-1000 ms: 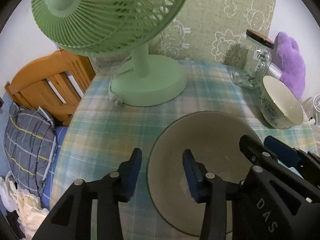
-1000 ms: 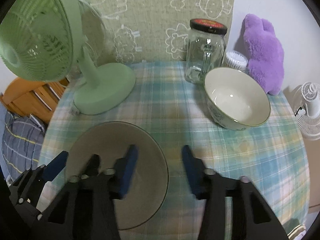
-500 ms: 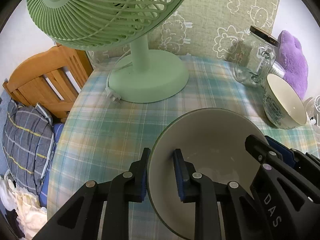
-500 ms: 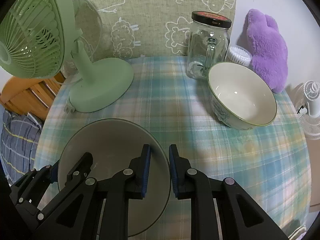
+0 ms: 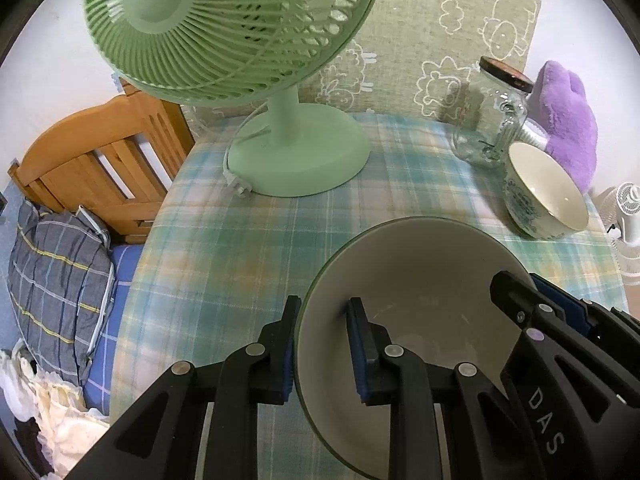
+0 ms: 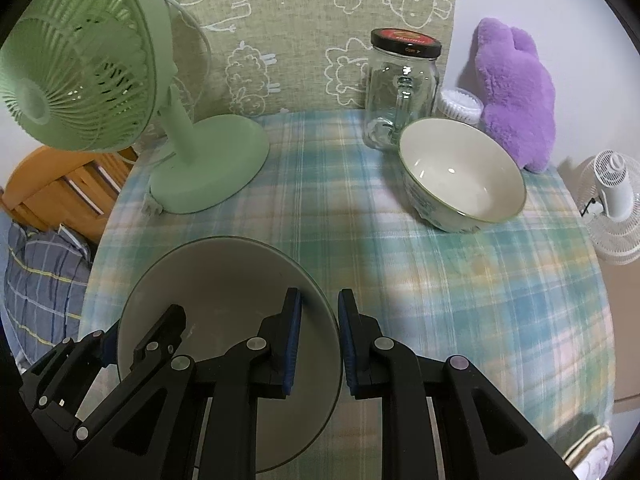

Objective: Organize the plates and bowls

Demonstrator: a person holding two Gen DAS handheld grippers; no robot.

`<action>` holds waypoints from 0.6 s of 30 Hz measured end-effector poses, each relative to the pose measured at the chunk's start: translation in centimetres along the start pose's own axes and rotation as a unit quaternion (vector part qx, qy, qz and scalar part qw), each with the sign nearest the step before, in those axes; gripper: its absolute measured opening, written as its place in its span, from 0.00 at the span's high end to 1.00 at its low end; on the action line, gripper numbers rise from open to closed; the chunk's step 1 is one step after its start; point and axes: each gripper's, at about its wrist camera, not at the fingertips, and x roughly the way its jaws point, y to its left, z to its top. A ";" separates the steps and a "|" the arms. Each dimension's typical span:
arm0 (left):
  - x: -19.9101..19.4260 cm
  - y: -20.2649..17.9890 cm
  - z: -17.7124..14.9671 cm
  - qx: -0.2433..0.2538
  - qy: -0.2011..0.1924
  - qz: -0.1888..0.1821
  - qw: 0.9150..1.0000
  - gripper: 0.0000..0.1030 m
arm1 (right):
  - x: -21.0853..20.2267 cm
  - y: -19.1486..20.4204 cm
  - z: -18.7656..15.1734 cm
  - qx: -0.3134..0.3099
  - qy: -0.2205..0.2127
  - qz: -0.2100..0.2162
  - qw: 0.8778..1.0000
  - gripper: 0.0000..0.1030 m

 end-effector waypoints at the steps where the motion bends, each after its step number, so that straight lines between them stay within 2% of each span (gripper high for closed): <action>1: -0.4 0.1 -0.1 -0.001 -0.001 -0.001 1.000 0.80 | -0.4 0.0 -0.1 0.001 -0.001 0.000 1.000 0.79; 12: -5.3 1.1 -1.5 -0.002 -0.018 -0.003 1.000 0.80 | -5.4 0.8 -1.7 0.005 -0.015 0.001 1.000 0.79; 18: -8.3 1.4 -2.0 0.015 -0.034 -0.012 0.999 0.80 | -8.8 1.3 -2.6 0.014 -0.027 -0.004 1.000 0.79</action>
